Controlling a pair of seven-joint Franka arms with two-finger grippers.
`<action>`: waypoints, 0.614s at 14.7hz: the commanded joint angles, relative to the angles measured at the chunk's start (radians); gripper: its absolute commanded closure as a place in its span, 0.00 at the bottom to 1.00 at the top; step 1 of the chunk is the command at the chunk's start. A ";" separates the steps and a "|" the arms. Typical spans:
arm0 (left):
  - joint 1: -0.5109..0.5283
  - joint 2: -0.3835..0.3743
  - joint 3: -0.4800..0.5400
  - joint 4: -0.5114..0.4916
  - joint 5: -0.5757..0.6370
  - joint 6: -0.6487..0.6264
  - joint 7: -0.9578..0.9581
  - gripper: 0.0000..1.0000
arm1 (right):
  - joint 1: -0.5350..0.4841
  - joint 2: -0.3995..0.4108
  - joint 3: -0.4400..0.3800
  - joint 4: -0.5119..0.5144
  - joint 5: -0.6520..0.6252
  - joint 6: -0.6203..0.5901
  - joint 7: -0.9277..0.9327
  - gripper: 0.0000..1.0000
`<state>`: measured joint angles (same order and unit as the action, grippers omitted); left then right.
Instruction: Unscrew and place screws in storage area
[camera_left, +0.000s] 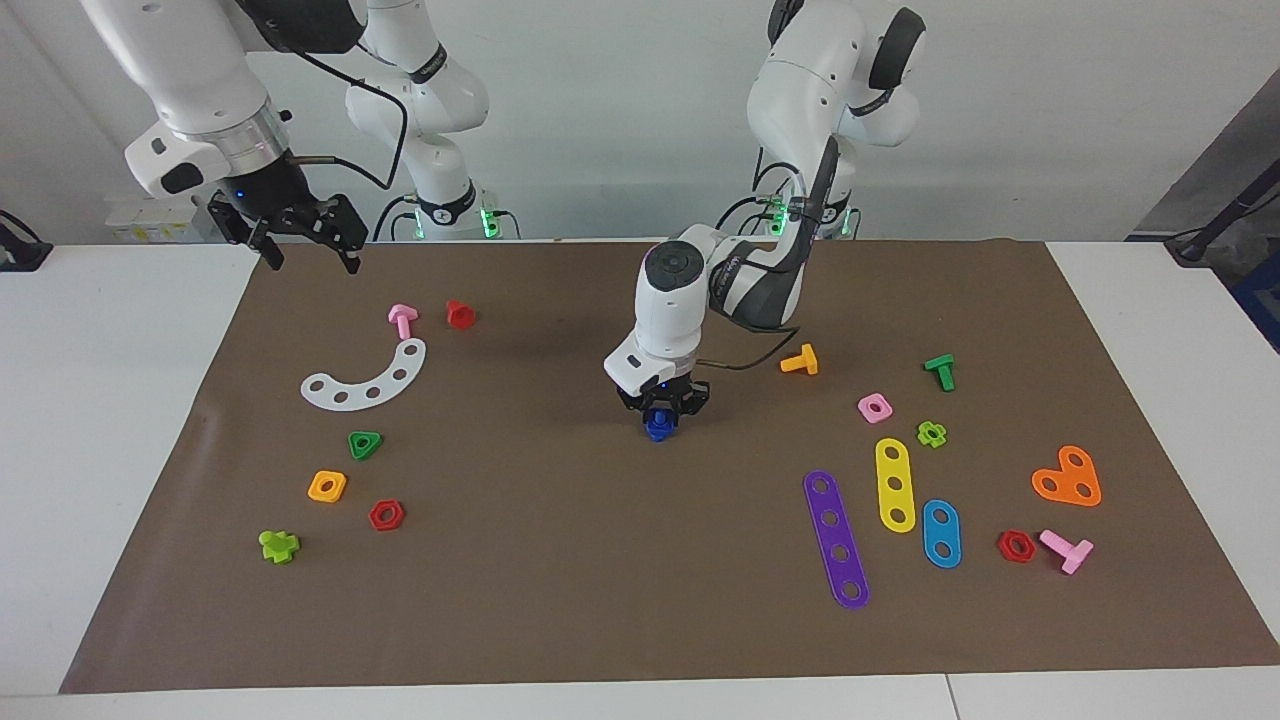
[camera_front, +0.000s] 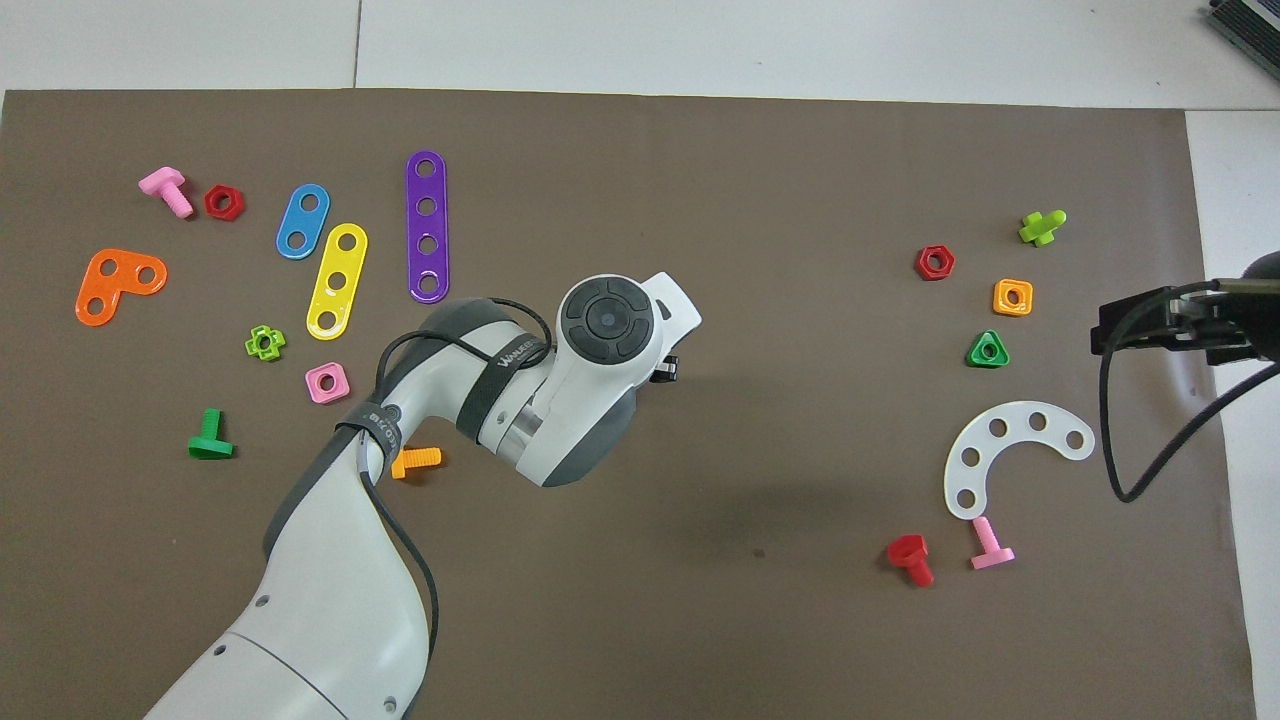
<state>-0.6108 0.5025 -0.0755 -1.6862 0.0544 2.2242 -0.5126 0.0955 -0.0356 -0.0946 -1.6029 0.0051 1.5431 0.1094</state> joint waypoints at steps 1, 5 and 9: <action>-0.003 -0.024 0.008 -0.012 0.002 -0.026 0.005 0.76 | 0.001 -0.012 -0.007 -0.011 0.027 0.003 -0.005 0.00; 0.002 -0.015 0.008 0.054 -0.028 -0.096 0.005 0.79 | 0.001 -0.012 -0.007 -0.011 0.027 0.003 -0.005 0.00; 0.005 -0.010 0.008 0.102 -0.044 -0.146 0.005 0.78 | 0.001 -0.012 -0.007 -0.011 0.027 0.003 -0.005 0.00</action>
<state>-0.6086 0.5008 -0.0720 -1.6098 0.0328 2.1288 -0.5129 0.0955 -0.0356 -0.0946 -1.6029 0.0051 1.5431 0.1094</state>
